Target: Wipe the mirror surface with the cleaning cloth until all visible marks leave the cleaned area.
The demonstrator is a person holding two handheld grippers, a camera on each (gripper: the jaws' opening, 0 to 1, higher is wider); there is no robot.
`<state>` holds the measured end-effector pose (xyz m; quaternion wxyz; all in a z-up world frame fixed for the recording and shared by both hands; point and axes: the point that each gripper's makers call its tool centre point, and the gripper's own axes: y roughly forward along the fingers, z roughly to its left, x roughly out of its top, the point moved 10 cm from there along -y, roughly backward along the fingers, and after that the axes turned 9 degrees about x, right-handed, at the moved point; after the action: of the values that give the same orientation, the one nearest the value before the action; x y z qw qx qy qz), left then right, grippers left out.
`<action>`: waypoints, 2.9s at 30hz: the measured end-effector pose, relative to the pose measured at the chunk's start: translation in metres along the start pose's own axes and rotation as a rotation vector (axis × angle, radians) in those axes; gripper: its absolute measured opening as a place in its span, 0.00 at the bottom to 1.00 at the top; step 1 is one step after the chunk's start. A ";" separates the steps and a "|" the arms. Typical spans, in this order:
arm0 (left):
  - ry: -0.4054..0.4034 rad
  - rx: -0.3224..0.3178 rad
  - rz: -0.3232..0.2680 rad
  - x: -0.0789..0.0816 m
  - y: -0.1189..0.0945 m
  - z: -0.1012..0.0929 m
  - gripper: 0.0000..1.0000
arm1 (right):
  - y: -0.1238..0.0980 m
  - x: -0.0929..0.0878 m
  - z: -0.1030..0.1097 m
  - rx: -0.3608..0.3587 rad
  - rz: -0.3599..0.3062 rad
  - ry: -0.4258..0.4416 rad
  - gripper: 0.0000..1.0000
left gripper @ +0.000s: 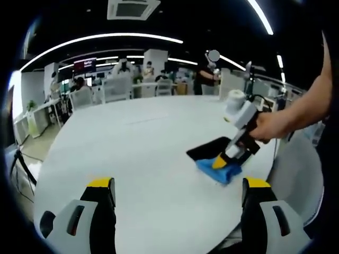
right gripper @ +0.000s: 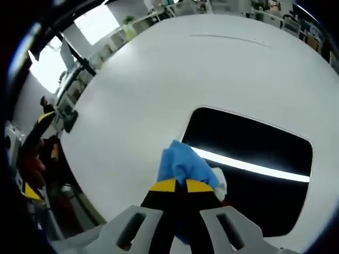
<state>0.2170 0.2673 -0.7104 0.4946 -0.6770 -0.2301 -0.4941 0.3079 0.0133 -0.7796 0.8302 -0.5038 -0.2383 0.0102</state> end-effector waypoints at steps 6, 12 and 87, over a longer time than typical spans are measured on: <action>-0.004 -0.007 -0.004 0.002 0.002 0.007 1.00 | 0.003 0.010 -0.005 -0.009 -0.018 0.040 0.00; -0.001 -0.025 -0.003 0.003 0.005 0.010 1.00 | 0.005 0.021 -0.012 -0.020 -0.035 0.068 0.00; -0.016 0.046 -0.026 0.012 -0.007 -0.019 1.00 | 0.004 0.067 -0.063 -0.006 -0.084 0.056 0.00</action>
<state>0.2076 0.2515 -0.6961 0.5016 -0.6665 -0.2540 -0.4896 0.3940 -0.0200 -0.7810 0.8348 -0.4958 -0.2360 -0.0393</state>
